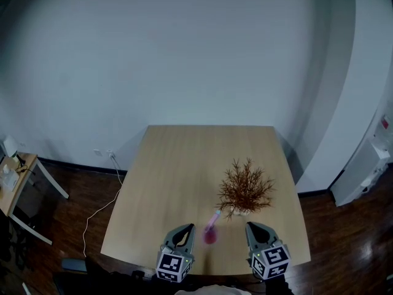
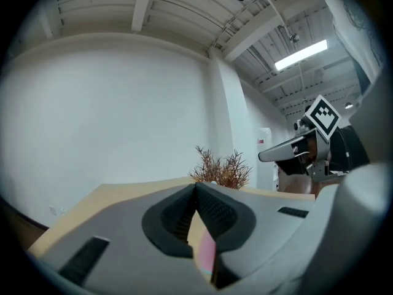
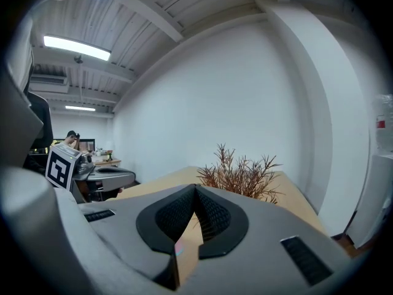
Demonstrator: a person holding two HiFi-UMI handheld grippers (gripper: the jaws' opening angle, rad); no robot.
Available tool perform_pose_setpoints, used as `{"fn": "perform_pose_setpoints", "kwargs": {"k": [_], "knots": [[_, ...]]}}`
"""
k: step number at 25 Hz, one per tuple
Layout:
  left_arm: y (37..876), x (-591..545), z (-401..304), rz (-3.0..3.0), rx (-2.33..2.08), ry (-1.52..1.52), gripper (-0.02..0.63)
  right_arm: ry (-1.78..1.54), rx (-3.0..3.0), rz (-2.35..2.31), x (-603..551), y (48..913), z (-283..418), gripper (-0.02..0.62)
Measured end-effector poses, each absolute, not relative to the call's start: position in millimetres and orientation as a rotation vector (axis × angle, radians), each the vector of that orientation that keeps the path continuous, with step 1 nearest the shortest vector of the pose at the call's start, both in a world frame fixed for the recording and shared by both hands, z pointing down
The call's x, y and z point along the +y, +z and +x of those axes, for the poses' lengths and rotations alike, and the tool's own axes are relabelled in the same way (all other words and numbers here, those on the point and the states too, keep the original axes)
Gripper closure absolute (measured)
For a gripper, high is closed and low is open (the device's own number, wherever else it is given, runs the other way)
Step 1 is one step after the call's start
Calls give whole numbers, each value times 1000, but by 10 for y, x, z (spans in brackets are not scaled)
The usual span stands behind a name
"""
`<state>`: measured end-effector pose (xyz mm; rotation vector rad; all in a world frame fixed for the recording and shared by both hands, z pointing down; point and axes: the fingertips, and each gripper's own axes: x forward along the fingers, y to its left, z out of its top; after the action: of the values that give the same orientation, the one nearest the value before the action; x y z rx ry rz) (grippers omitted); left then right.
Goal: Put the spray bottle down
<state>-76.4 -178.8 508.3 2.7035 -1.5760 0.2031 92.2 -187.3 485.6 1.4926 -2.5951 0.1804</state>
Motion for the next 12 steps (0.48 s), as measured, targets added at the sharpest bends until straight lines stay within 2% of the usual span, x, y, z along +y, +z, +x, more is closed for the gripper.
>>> {"fn": "perform_pose_setpoints", "kwargs": {"k": [12], "knots": [[4979,-1825,-767,2704,-1589,249,607,145,-2626,1502,-1857,4726,933,614]]}}
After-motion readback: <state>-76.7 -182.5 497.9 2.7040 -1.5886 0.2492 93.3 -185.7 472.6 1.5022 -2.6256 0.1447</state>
